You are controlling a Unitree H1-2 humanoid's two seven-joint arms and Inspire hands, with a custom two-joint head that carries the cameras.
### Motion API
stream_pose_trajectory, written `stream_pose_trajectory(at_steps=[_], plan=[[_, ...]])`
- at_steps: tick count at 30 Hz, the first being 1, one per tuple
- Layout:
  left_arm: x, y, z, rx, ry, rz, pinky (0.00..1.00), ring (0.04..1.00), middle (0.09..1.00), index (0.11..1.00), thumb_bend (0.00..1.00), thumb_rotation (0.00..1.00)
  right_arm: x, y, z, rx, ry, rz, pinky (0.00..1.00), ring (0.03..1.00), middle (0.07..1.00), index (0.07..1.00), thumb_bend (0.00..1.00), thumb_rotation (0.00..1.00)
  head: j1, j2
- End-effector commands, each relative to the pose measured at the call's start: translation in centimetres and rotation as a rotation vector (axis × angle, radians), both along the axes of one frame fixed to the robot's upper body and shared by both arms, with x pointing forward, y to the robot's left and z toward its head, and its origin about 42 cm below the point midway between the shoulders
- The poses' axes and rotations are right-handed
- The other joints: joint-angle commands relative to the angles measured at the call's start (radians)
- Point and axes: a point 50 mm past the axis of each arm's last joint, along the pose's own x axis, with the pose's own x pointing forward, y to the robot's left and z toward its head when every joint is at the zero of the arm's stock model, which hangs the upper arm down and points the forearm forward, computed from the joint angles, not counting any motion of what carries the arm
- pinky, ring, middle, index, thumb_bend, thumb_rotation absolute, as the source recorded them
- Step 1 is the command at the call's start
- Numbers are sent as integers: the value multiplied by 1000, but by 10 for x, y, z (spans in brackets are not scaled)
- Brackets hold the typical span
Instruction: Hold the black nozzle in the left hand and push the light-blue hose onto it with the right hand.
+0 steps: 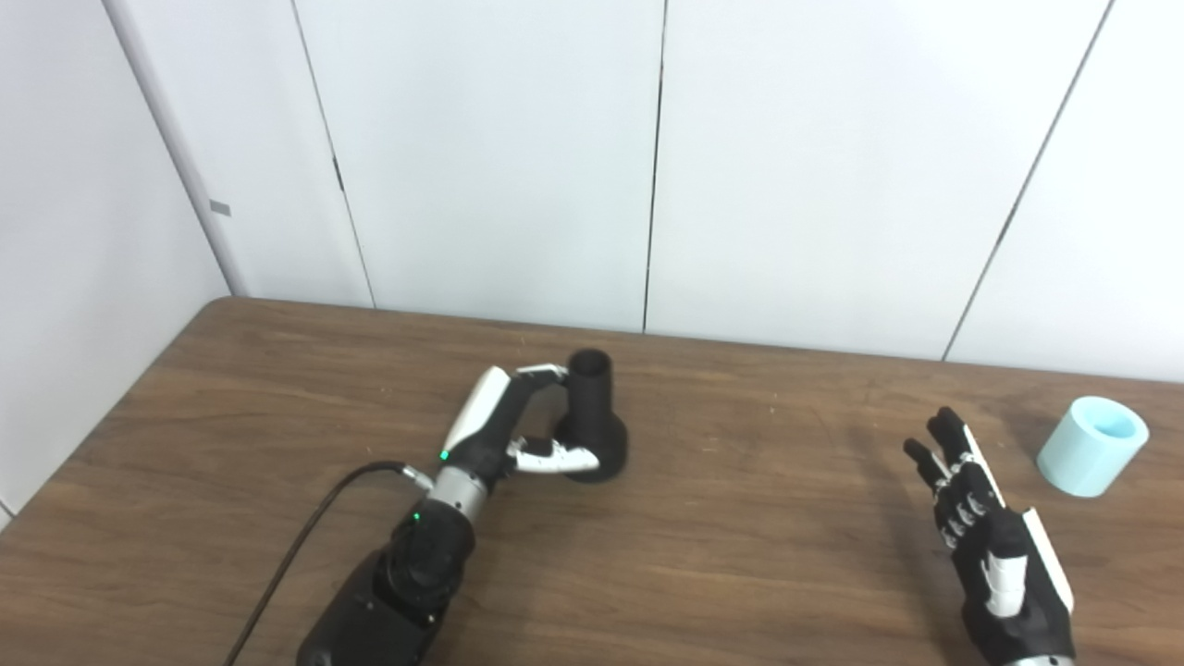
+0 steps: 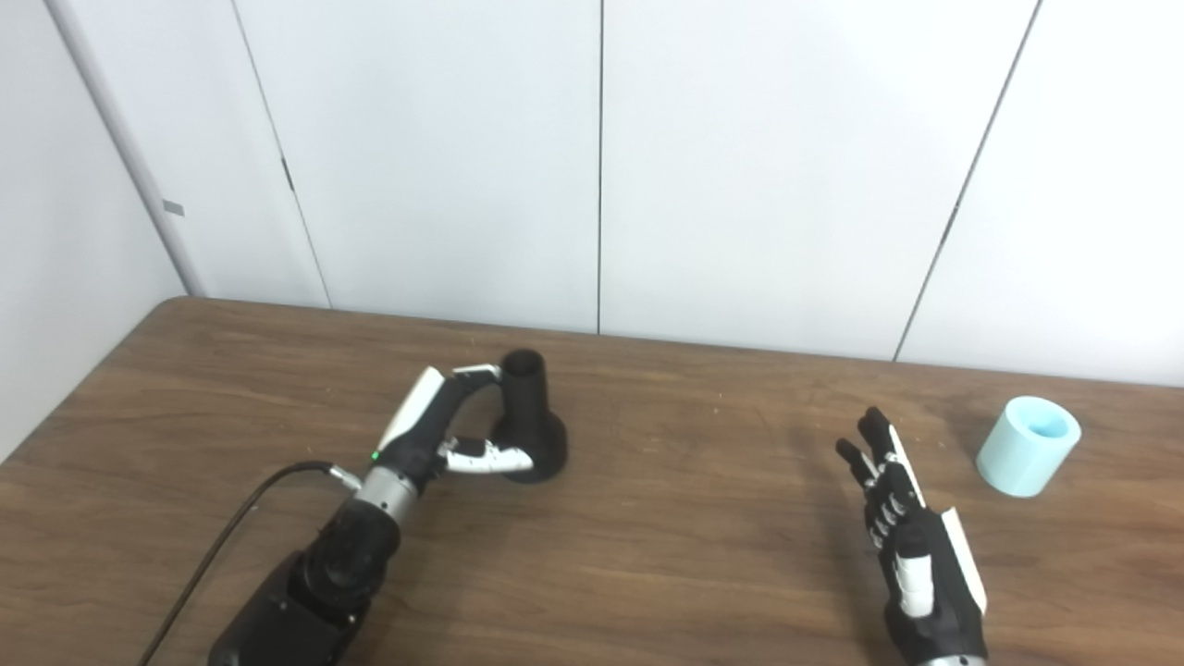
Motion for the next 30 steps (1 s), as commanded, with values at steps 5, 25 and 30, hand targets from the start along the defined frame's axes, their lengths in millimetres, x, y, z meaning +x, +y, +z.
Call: stream_pose_trajectory(at_steps=[5,25,30], plan=[[-19,-5,-19,62,119,-62,991,893,771,483,525,72,-9,10,-7,29,27,-5,1000,951,1000,1000,781,1000,-11,4],[-52,-6,-8,65,134,-288,1000,899,770,482,525,71,-5,56,16,10,48,-63,973,942,997,1000,757,1000,-189,87],[-55,-17,-11,72,121,-308,1000,899,769,482,525,72,-5,58,17,17,49,-62,959,934,991,1000,746,1000,-190,83]])
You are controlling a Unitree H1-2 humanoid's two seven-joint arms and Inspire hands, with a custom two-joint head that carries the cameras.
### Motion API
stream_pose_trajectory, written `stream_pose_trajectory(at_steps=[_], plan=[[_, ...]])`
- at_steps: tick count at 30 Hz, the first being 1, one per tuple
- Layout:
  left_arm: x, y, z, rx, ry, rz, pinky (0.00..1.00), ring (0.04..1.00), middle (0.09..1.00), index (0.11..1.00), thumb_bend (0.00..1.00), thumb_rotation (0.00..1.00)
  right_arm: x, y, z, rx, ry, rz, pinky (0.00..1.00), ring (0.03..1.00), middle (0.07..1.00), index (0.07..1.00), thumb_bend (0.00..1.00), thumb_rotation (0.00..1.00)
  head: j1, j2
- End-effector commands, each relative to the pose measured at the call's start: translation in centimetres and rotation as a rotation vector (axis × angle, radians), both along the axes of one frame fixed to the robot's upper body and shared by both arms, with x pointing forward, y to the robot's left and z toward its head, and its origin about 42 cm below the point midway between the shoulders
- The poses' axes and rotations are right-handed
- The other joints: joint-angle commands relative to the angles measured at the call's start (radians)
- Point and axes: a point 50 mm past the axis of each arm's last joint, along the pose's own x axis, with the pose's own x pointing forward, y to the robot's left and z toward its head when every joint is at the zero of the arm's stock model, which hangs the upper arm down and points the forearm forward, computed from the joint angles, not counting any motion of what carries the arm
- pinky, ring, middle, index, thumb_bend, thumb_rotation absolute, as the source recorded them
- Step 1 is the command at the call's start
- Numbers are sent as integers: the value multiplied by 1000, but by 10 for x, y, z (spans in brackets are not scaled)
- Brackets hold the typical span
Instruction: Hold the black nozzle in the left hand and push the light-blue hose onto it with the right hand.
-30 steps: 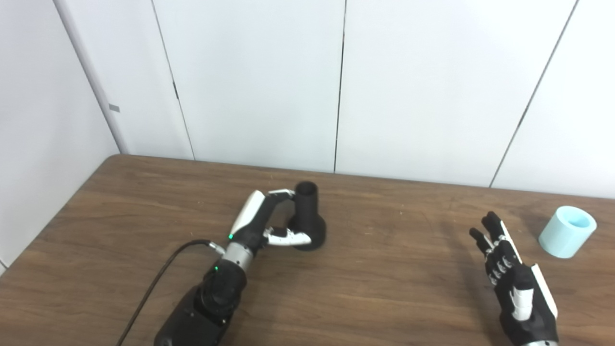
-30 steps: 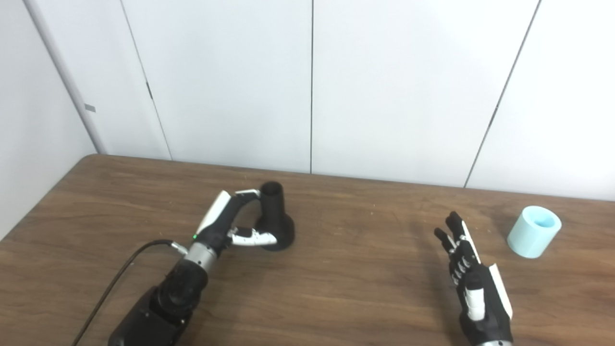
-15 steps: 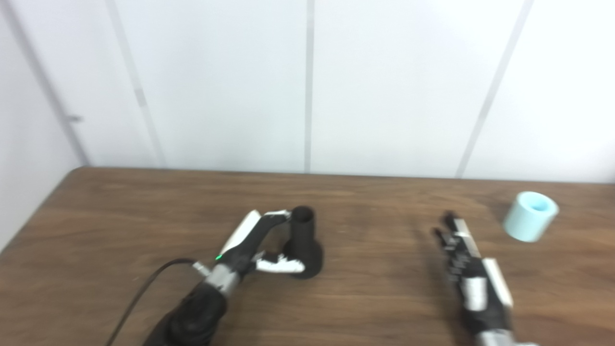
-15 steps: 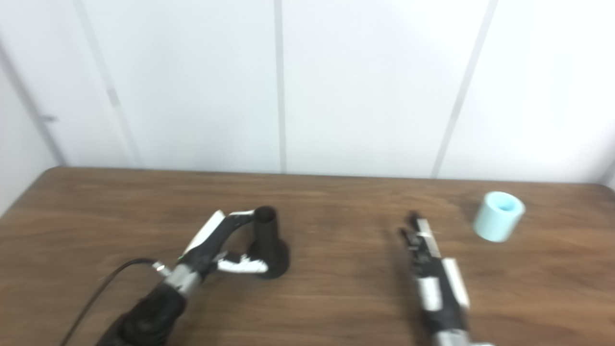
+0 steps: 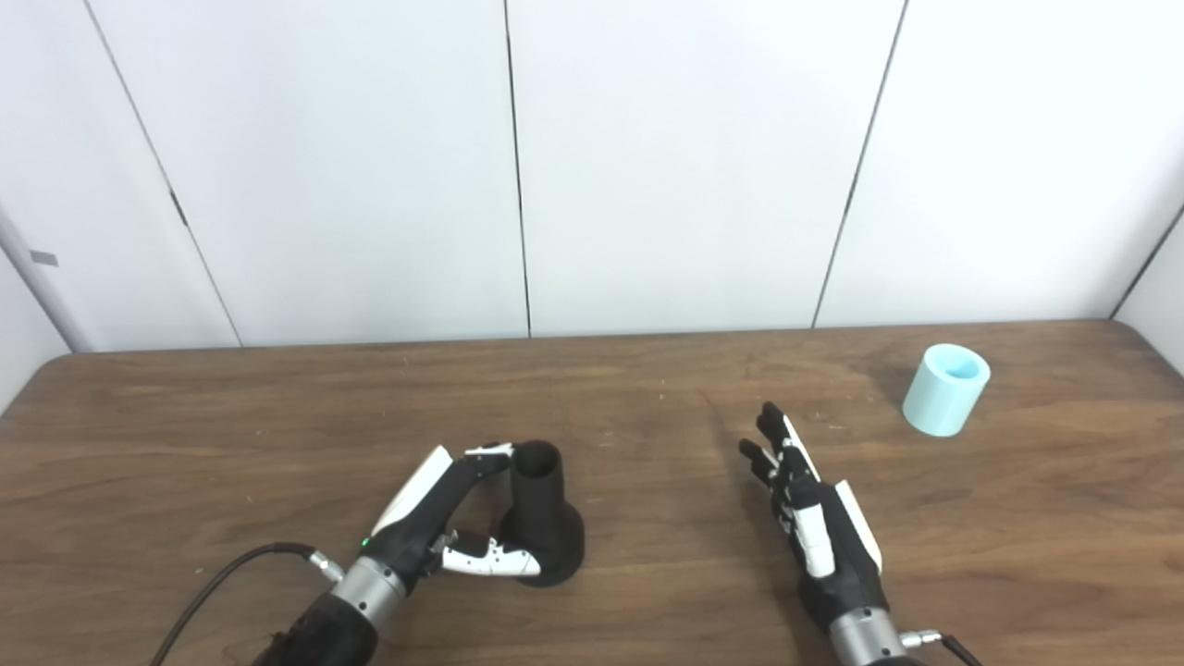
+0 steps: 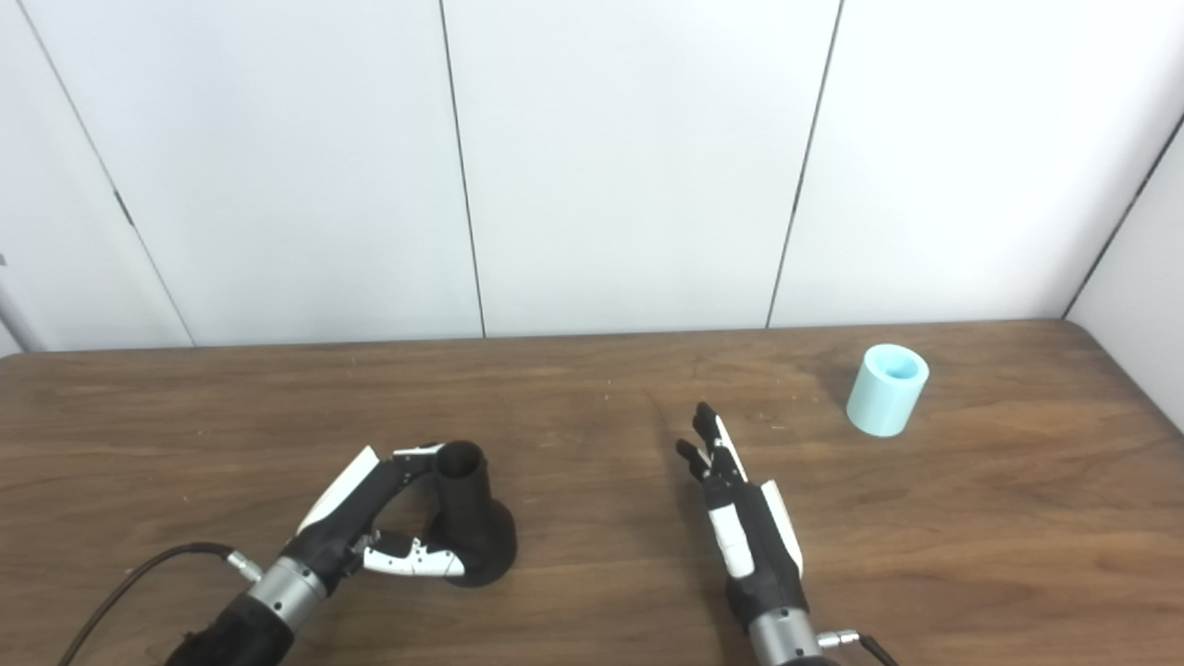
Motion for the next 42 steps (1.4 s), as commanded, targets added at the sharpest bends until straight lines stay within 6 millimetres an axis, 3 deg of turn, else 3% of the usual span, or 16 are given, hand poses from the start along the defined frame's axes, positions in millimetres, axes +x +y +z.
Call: stream_pose_trajectory(at_steps=[1,15,24,30,35,39,42], plan=[[-7,-2,-13,74,41,-21,1000,899,768,482,525,72,5,4,16,7,-65,5,958,933,991,1000,745,1000,-2,0],[-16,-32,-18,47,55,-26,1000,896,759,482,525,68,5,-8,17,-1,-66,11,947,930,989,1000,736,1000,24,8],[-14,-35,-21,51,59,-29,1000,896,758,482,525,72,6,-12,16,17,-52,34,949,905,952,992,755,1000,21,5],[-13,-33,-22,47,58,-19,1000,896,758,482,525,72,6,-16,24,14,-68,82,915,856,903,968,779,888,12,-5],[-12,-30,-26,39,60,-10,1000,896,758,482,525,70,11,-24,53,-56,-127,-23,825,831,858,923,760,807,10,-22],[-12,-28,-29,32,61,-5,1000,896,759,482,525,69,21,-39,90,-173,-251,-105,679,746,768,809,777,624,3,-25],[-13,-27,-30,30,59,-1,1000,897,759,482,525,68,29,-52,111,-261,-327,-139,643,716,741,774,792,571,5,-28]])
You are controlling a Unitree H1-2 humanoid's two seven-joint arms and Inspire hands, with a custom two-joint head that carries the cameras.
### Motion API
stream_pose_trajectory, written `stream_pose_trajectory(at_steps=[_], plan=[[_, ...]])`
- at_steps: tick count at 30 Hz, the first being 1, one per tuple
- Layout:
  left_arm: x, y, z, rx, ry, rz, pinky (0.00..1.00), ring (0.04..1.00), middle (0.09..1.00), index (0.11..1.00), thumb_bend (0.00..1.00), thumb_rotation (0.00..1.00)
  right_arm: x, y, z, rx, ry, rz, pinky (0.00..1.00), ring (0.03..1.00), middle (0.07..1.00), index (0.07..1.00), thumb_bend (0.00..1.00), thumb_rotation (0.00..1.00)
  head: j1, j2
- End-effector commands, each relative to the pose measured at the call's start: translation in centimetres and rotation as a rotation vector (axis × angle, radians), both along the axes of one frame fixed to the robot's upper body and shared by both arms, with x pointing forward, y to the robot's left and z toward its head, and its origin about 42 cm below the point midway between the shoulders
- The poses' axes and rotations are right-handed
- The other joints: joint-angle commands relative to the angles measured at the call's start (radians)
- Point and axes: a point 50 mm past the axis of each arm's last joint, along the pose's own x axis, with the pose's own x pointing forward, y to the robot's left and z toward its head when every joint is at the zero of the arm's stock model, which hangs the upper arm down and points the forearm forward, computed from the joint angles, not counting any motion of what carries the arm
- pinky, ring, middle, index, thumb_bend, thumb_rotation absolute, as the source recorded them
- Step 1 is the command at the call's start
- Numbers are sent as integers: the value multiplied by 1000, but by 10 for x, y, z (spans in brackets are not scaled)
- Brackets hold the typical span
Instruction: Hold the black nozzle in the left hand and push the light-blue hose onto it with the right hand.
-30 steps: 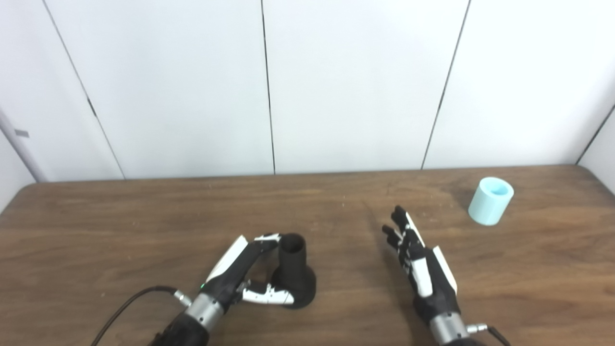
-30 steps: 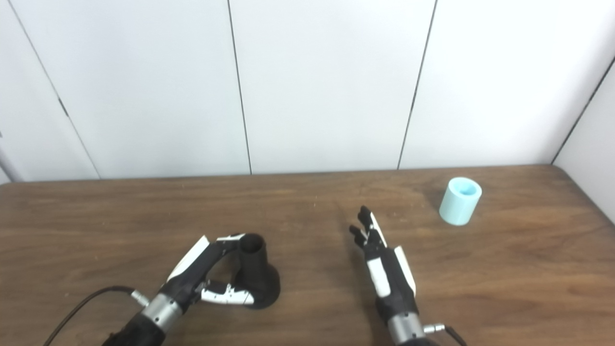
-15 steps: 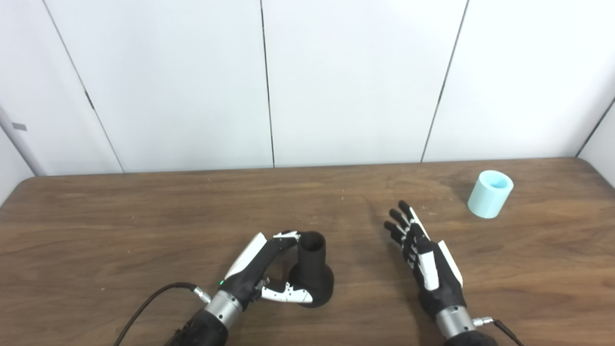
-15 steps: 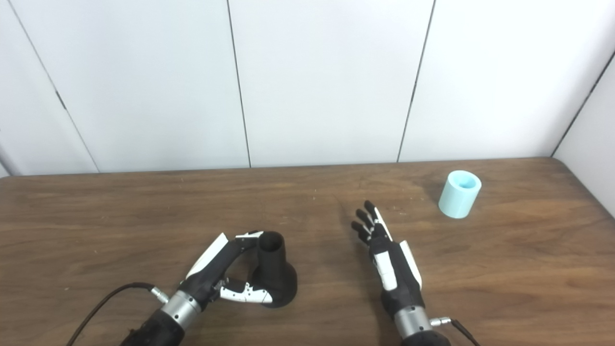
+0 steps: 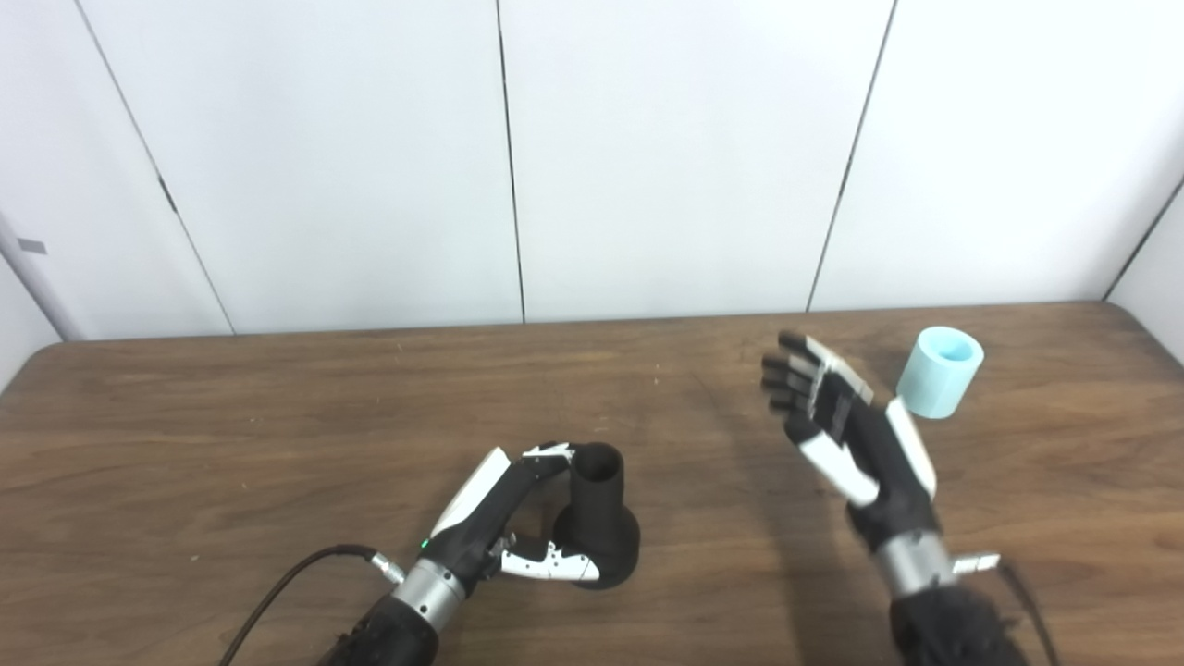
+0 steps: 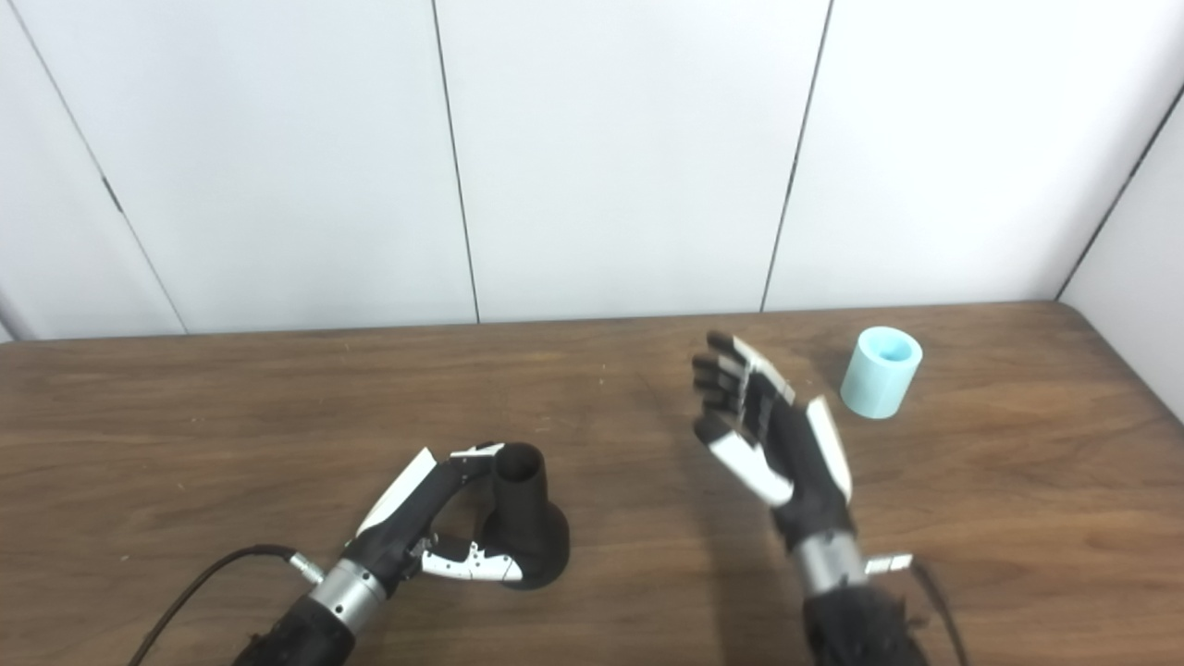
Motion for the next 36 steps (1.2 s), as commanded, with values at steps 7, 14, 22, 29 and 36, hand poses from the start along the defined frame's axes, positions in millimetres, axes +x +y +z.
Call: stream_pose_trajectory(at_steps=[7,14,22,29,36], plan=[[-4,13,-21,75,59,29,1000,897,759,482,525,68,23,-32,63,-208,-170,-70,627,699,735,742,843,536,-1,-6],[-5,12,-22,74,62,25,1000,897,758,482,525,69,38,-54,95,-478,-173,-169,593,688,719,691,891,518,-8,-7],[-7,9,-23,67,70,13,1000,894,755,482,525,69,53,-78,115,-799,-24,-342,650,760,815,799,999,364,-12,-5],[-7,7,-23,68,74,2,1000,895,755,482,525,69,65,-94,130,-961,29,-339,655,862,913,865,1000,389,-12,-4],[-7,5,-23,69,77,-2,1000,895,755,482,525,69,78,-110,141,-993,163,-279,714,928,974,887,1000,226,-10,-6]])
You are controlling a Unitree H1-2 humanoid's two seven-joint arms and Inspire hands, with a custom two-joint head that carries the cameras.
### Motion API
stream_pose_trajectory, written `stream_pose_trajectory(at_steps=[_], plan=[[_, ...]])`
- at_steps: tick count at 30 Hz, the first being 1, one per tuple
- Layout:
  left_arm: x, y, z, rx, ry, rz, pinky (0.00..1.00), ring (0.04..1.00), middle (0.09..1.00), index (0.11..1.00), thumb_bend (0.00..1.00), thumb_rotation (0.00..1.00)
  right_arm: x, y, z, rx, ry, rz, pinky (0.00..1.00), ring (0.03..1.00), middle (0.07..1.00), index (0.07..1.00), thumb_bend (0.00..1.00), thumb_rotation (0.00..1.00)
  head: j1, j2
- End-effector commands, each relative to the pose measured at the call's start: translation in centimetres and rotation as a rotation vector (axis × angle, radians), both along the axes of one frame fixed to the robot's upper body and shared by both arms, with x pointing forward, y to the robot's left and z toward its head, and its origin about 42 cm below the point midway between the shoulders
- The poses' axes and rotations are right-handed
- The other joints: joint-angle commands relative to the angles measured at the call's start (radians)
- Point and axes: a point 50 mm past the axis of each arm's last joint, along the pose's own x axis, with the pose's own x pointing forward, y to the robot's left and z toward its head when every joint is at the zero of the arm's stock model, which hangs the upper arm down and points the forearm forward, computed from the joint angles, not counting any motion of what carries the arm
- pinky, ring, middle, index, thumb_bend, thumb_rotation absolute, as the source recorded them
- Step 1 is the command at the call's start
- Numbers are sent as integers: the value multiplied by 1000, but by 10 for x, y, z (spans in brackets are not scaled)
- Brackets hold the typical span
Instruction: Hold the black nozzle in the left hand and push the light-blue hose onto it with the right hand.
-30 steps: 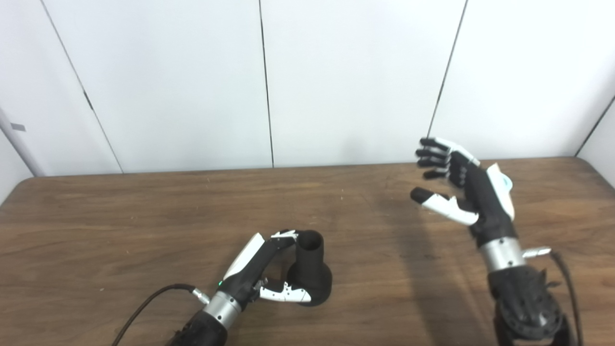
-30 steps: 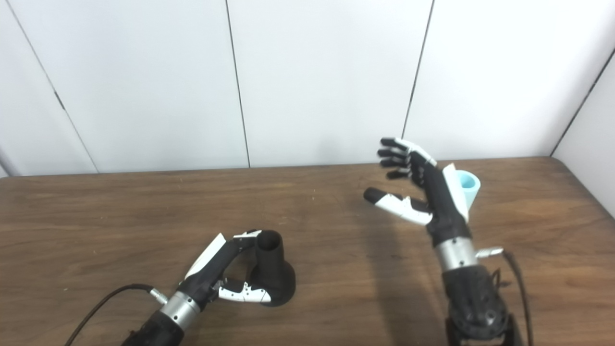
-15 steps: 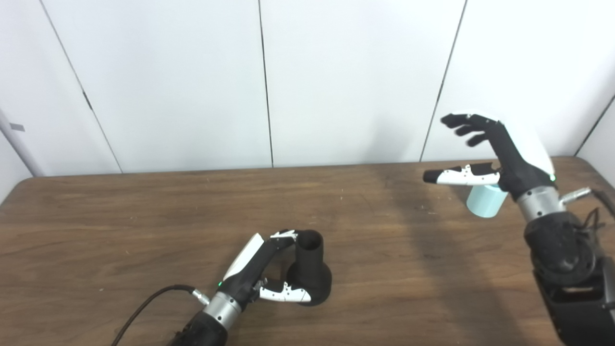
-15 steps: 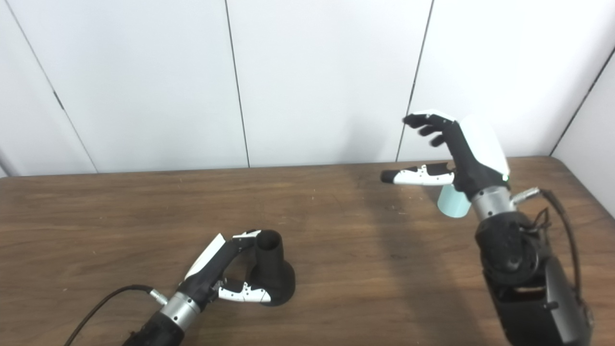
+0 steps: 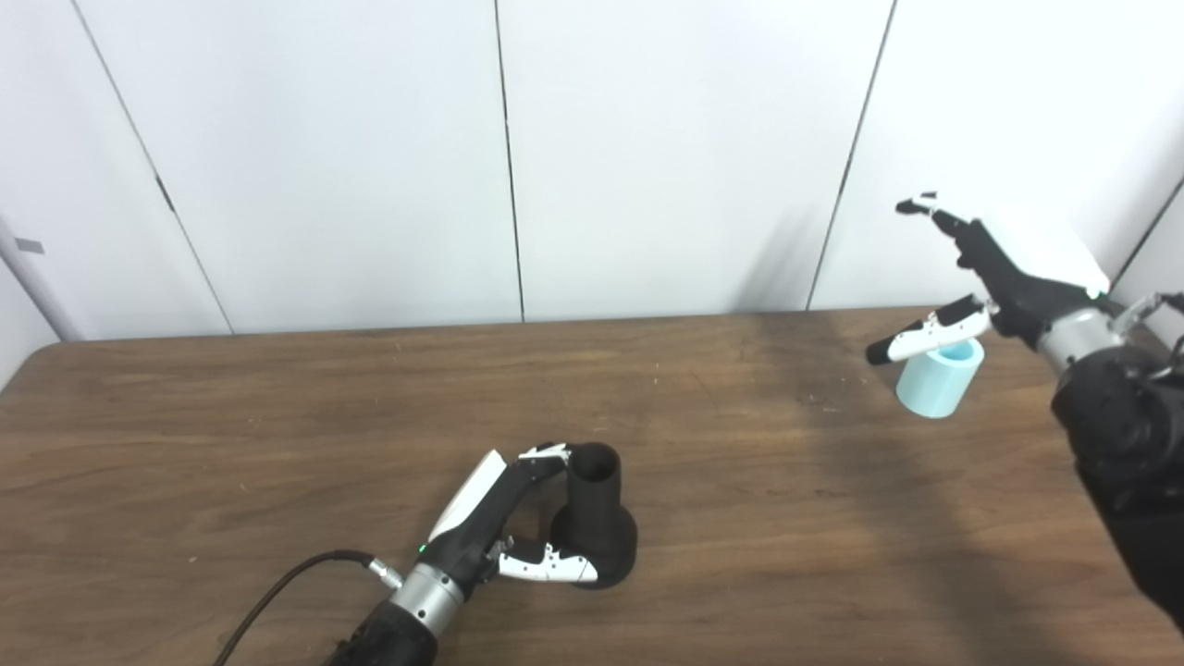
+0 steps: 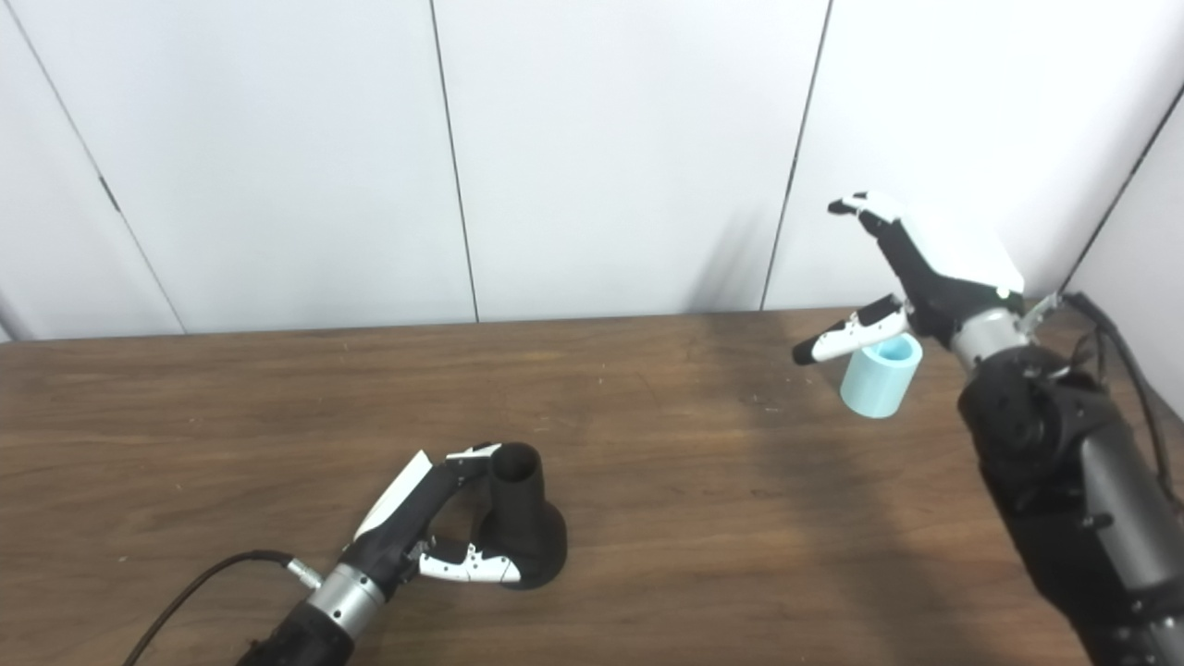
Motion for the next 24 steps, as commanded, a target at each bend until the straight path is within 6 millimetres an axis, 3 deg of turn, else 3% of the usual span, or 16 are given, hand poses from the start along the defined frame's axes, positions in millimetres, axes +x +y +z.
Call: stream_pose_trajectory(at_steps=[1,4,7,11,14,24], plan=[[-5,7,-19,84,77,-3,1000,895,755,482,525,69,8,-10,27,-27,-12,-2,724,940,981,889,1000,178,1,0],[-5,6,-19,80,81,-5,1000,895,755,482,525,70,16,-18,29,-82,23,1,731,952,987,883,1000,130,1,0],[-4,6,-19,76,85,-5,1000,895,755,482,525,70,23,-22,29,-165,33,-3,896,953,983,877,1000,129,1,0],[-4,6,-19,70,90,-3,1000,895,755,482,525,70,35,-23,29,-234,60,-24,978,954,972,876,1000,141,2,-1],[-4,5,-20,67,93,-3,1000,895,755,482,525,70,40,-23,31,-251,84,-37,980,956,965,876,1000,125,3,0],[-5,3,-17,57,96,-1,1000,895,755,482,525,71,60,-26,27,-325,118,-66,848,910,915,849,1000,108,6,6]])
